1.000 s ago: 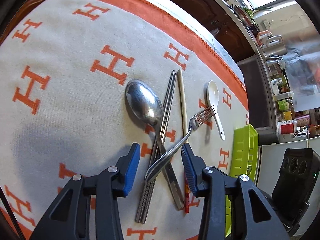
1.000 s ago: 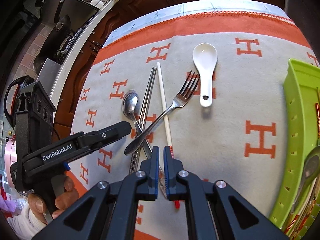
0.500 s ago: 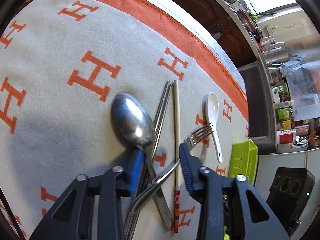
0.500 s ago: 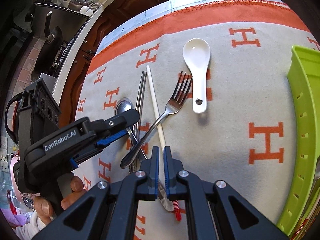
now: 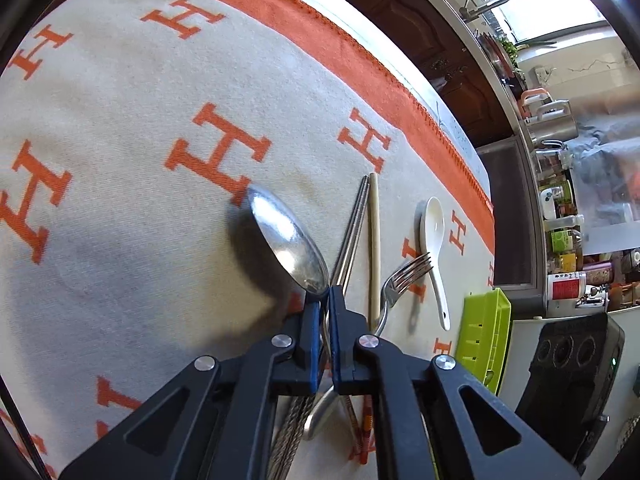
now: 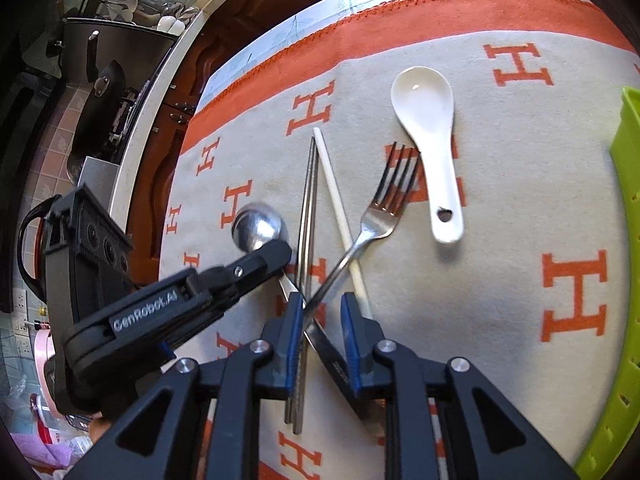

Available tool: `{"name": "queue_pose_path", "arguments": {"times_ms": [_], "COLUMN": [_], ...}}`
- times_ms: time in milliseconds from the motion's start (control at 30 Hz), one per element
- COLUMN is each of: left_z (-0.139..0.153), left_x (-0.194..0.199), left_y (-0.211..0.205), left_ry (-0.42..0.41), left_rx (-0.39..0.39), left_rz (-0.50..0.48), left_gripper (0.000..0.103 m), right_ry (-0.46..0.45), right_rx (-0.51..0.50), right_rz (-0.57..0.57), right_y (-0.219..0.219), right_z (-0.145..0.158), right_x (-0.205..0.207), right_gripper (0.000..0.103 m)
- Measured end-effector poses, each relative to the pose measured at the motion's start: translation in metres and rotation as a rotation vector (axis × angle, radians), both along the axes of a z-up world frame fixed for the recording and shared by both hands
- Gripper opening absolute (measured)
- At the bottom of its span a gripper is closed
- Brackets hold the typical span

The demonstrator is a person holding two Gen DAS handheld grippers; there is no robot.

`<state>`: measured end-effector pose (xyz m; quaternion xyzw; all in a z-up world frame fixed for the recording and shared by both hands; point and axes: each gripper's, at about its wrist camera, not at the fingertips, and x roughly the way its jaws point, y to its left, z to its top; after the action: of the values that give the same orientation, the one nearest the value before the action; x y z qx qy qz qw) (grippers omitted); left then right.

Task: Organize utensils
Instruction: 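Grasp the steel spoon with the left tool while the right tool grasps the steel fork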

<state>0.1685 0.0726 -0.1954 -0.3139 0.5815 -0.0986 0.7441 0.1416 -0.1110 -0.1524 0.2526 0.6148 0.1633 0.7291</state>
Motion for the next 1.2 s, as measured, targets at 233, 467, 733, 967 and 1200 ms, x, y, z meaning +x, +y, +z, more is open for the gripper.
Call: {"name": "queue_pose_path", "arguments": {"times_ms": [233, 467, 733, 967, 1200], "left_z": [0.004, 0.001, 0.000, 0.003, 0.006], "left_x": [-0.015, -0.022, -0.023, -0.023, -0.023], "left_y": [0.019, 0.022, 0.017, 0.003, 0.011], "left_ry": [-0.009, -0.010, -0.026, -0.065, -0.079], "left_rx": [0.004, 0.029, 0.104, 0.234, 0.187], "left_rz": [0.004, -0.013, -0.018, 0.008, 0.004], "left_gripper": [0.000, 0.001, 0.003, 0.004, 0.000], "right_ry": [0.054, 0.033, -0.011, -0.018, -0.037], "right_rx": [-0.035, -0.092, -0.171, -0.177, -0.164], "right_rz": [-0.040, -0.078, -0.038, -0.031, -0.039], "right_y": [0.010, 0.015, 0.016, 0.011, 0.003], "right_z": [-0.012, -0.011, -0.006, -0.003, 0.008], "right_x": [0.007, 0.013, -0.002, -0.017, -0.030], "right_gripper": [0.020, 0.005, 0.002, 0.002, 0.002]}}
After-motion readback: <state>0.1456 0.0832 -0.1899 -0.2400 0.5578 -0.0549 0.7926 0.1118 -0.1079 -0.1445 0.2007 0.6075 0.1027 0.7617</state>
